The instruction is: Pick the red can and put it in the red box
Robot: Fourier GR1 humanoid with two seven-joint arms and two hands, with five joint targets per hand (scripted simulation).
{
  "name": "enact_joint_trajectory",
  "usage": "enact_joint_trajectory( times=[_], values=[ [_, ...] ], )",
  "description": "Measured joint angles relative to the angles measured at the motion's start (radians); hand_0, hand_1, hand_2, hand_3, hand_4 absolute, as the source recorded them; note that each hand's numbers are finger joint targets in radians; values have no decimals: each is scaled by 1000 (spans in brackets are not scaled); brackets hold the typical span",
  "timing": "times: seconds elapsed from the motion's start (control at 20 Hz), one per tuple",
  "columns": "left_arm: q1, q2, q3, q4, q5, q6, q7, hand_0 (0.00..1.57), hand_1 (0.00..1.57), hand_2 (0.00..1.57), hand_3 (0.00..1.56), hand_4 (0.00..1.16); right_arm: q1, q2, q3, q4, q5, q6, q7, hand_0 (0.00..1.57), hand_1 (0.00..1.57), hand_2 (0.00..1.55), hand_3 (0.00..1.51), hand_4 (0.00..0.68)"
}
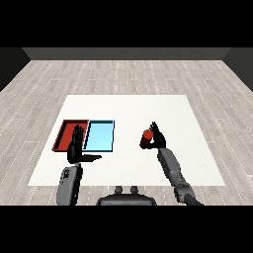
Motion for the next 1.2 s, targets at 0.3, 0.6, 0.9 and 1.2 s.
enact_joint_trajectory(
  times=[0.3,0.6,0.9,1.2],
  values=[
    [-1,4,-1,-46,7,6,44,0,0,0,0,0,-34,14,6,42,3,-6,-16,0,0,0,0,0],
    [-5,5,8,-19,7,3,20,0,0,0,0,0,-73,24,13,102,-2,-12,-31,0,0,0,0,0],
    [-2,7,12,-16,13,-5,7,0,0,0,0,0,-93,30,38,117,-9,-48,-18,0,0,0,0,0],
    [7,6,9,-39,9,3,24,0,0,0,0,0,-138,34,26,184,-7,-152,-21,1482,1482,1471,1436,566]
  ],
)
